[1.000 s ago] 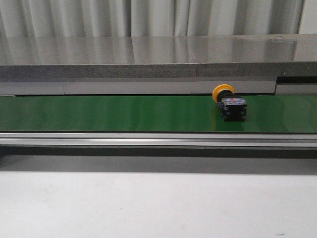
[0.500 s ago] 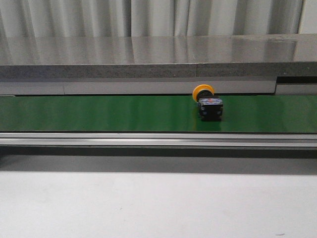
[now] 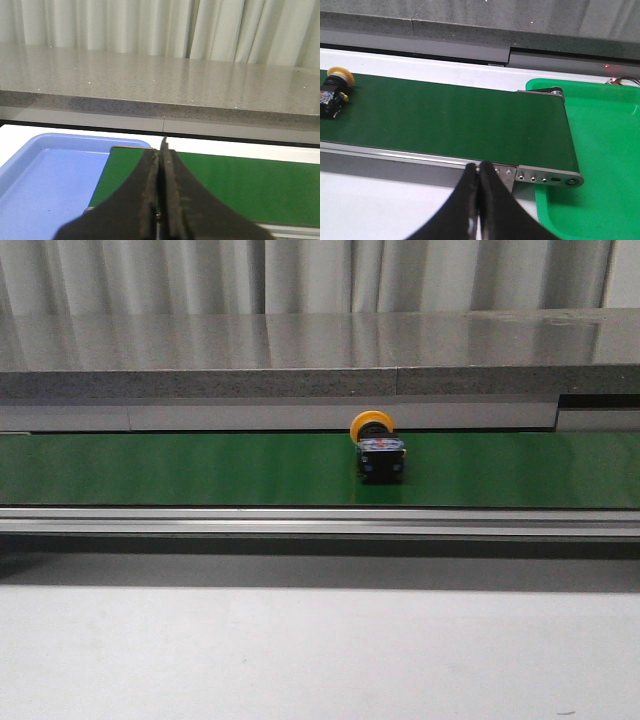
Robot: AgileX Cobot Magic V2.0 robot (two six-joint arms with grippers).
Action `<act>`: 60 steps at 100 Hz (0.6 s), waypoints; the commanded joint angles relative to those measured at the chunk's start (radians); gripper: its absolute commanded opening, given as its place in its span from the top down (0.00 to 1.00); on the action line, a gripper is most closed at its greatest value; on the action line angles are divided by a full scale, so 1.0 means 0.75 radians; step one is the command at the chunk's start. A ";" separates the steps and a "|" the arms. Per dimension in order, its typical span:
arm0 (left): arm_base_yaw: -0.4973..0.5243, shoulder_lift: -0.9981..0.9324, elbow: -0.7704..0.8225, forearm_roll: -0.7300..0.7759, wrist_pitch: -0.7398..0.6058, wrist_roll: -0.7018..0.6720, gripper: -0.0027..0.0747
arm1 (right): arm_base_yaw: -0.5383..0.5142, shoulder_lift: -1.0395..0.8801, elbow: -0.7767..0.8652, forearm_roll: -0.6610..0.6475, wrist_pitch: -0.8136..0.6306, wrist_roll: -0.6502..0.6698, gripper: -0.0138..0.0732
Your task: Move button from right to left
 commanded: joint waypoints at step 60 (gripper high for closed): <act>-0.008 1.090 -0.906 -0.086 0.454 0.127 0.34 | 0.000 0.010 -0.034 -0.003 -0.108 -0.011 0.92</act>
